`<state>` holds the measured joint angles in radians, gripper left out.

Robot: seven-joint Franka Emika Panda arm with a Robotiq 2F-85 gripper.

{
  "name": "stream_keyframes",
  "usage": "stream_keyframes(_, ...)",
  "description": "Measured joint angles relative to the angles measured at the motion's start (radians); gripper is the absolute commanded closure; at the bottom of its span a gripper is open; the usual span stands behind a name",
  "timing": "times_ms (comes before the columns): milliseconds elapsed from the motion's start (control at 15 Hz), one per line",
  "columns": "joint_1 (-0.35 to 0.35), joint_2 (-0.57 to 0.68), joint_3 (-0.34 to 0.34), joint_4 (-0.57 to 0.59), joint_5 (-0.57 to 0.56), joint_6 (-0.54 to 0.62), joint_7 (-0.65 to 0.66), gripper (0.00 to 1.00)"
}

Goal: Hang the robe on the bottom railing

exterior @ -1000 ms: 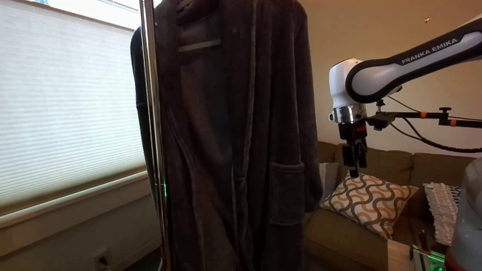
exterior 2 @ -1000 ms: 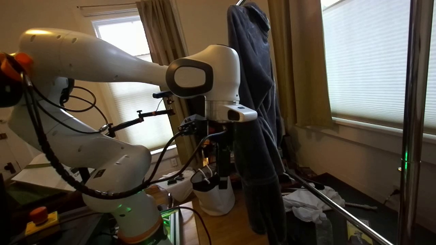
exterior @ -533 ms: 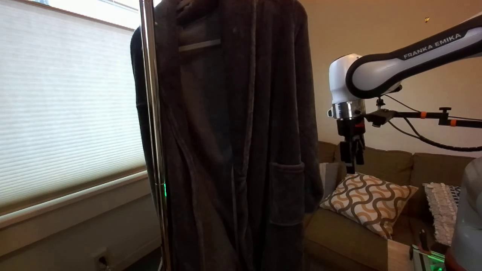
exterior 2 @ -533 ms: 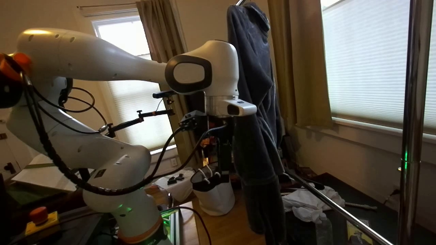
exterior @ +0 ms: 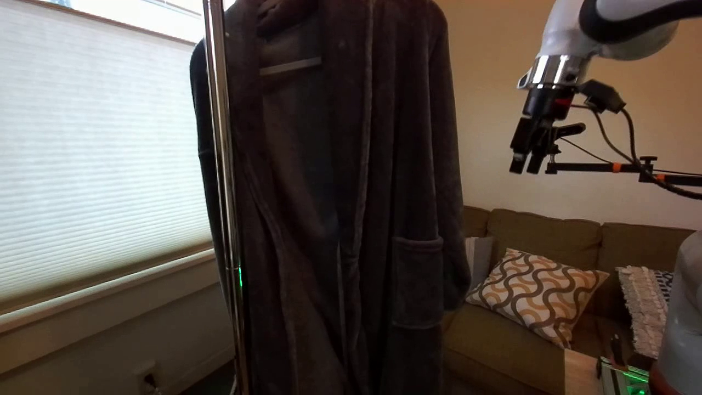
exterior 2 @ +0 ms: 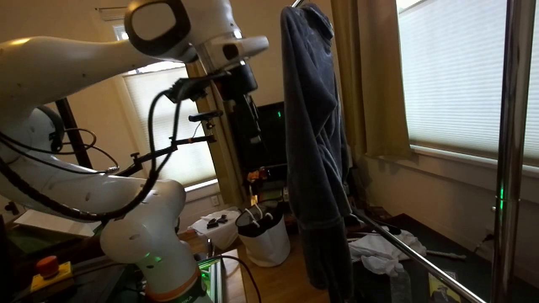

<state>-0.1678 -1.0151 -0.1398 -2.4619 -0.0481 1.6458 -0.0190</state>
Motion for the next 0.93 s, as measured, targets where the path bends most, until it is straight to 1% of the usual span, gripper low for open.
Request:
stream_keyframes(133, 0.000, -0.030, 0.008, 0.056, 0.008, -0.015, 0.022, 0.00)
stream_keyframes(267, 0.000, -0.030, 0.014, 0.075, 0.009, -0.021, 0.029, 0.00)
stream_keyframes(333, 0.009, -0.030, 0.013, 0.069, 0.038, -0.011, 0.018, 0.00)
stream_keyframes(467, 0.048, -0.029, 0.012, 0.054, 0.115, 0.052, 0.015, 0.00)
stream_keyframes(667, 0.108, -0.029, 0.000, 0.081, 0.158, 0.120, -0.052, 0.00)
stream_keyframes(933, 0.181, -0.031, -0.052, 0.166, 0.182, 0.137, -0.190, 0.00)
